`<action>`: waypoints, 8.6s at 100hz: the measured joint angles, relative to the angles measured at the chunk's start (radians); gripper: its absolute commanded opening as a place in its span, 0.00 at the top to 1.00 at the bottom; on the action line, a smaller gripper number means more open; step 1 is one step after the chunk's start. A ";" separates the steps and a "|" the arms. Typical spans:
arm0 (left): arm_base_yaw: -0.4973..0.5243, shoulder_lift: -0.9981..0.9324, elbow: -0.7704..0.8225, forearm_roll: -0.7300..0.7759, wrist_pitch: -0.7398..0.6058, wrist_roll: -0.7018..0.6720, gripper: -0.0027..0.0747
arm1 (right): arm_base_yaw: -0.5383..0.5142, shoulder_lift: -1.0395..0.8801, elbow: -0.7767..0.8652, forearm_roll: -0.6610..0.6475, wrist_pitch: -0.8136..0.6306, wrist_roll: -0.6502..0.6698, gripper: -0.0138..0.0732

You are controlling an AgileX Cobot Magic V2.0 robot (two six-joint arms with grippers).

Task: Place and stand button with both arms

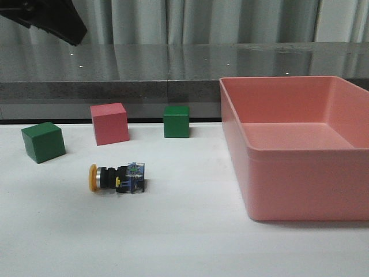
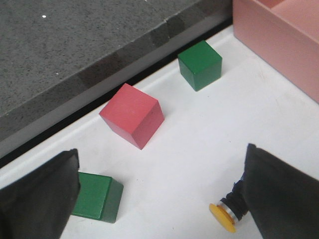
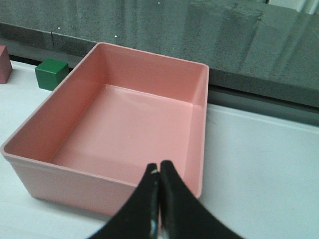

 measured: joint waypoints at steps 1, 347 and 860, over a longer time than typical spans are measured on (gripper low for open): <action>0.000 0.004 0.000 -0.007 0.000 0.010 0.14 | 0.000 0.000 0.000 0.000 0.000 0.000 0.97; -0.268 0.427 -0.247 0.742 0.525 0.499 0.99 | 0.000 0.000 0.027 0.015 -0.002 0.004 0.97; 0.301 -1.366 1.045 0.179 -0.200 -0.344 0.99 | 0.000 -0.170 0.190 -0.004 -0.224 0.008 0.97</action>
